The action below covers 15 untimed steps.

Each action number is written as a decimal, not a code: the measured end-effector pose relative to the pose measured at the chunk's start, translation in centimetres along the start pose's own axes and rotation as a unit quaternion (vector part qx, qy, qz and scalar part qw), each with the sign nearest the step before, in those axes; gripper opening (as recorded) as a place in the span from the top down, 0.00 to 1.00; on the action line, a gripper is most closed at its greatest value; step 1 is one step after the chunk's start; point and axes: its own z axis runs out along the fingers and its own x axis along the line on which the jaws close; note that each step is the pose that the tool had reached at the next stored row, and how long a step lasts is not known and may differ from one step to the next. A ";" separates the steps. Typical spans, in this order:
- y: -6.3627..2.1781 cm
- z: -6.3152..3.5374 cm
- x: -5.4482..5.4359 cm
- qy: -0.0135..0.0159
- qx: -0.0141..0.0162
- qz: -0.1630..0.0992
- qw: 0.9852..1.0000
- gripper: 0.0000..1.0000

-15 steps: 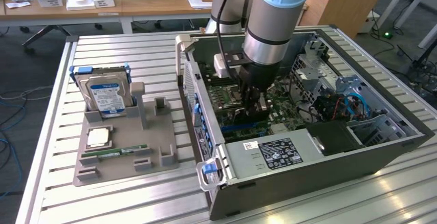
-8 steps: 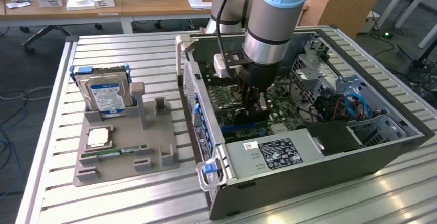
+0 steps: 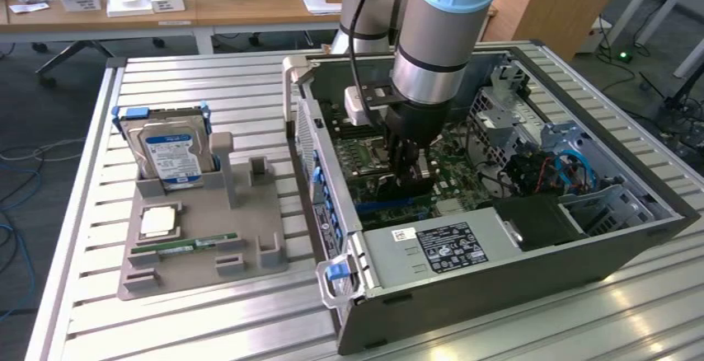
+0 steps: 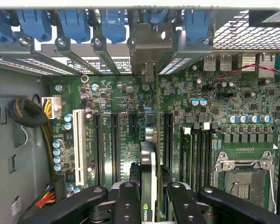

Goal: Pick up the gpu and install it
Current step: 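Insert the gpu into the slot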

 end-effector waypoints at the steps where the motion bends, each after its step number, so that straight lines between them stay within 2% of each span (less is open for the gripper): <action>1: 0.00 0.00 0.0 0.000 0.000 0.000 1.000 0.73; 15: 0.00 0.01 0.0 0.000 0.000 0.009 1.000 0.73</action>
